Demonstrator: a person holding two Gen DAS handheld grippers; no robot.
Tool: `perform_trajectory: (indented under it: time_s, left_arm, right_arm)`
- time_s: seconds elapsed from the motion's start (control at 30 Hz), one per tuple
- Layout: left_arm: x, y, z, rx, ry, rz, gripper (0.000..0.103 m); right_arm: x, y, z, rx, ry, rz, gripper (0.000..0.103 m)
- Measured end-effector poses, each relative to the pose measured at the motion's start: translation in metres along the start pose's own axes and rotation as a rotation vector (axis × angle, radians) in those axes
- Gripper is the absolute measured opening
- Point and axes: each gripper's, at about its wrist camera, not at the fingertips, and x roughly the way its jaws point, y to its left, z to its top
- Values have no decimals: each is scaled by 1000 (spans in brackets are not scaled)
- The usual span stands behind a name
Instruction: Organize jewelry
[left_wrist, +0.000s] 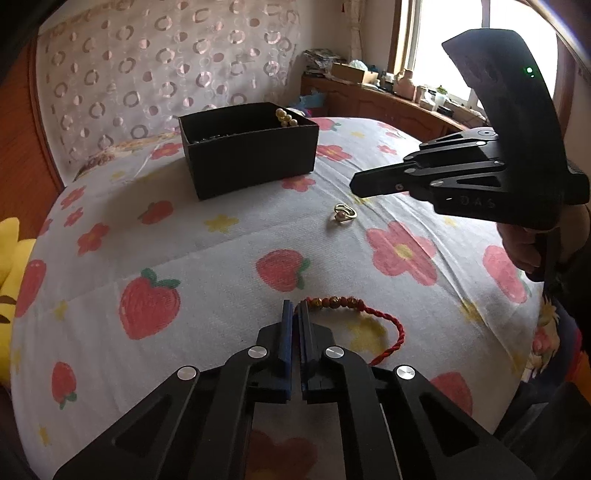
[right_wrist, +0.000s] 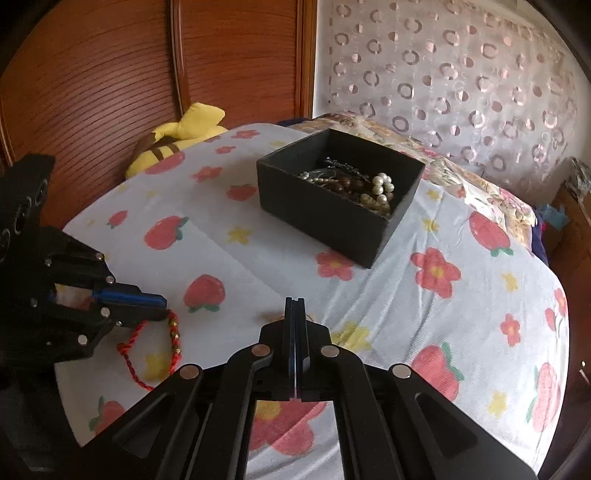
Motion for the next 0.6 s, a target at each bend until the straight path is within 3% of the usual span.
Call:
perform_trajectory:
  time_s: [0.07, 0.13, 0.3, 0.4, 0.6]
  left_arm:
    - [-2, 0, -1, 1, -7, 7, 1]
    - [-7, 1, -2, -9, -25, 6, 1]
    - [-25, 6, 3, -42, -82, 5, 1]
    - [-34, 9, 7, -54, -109, 8, 1]
    - [-42, 14, 14, -71, -139, 20, 1]
  right_arm:
    - [3, 2, -2, 1, 6, 9, 26]
    - [6, 2, -3, 4, 13, 17, 33]
    - [16, 9, -5, -22, 44, 12, 33]
    - [20, 13, -5, -43, 61, 2, 22]
    - [26, 9, -4, -30, 86, -9, 20]
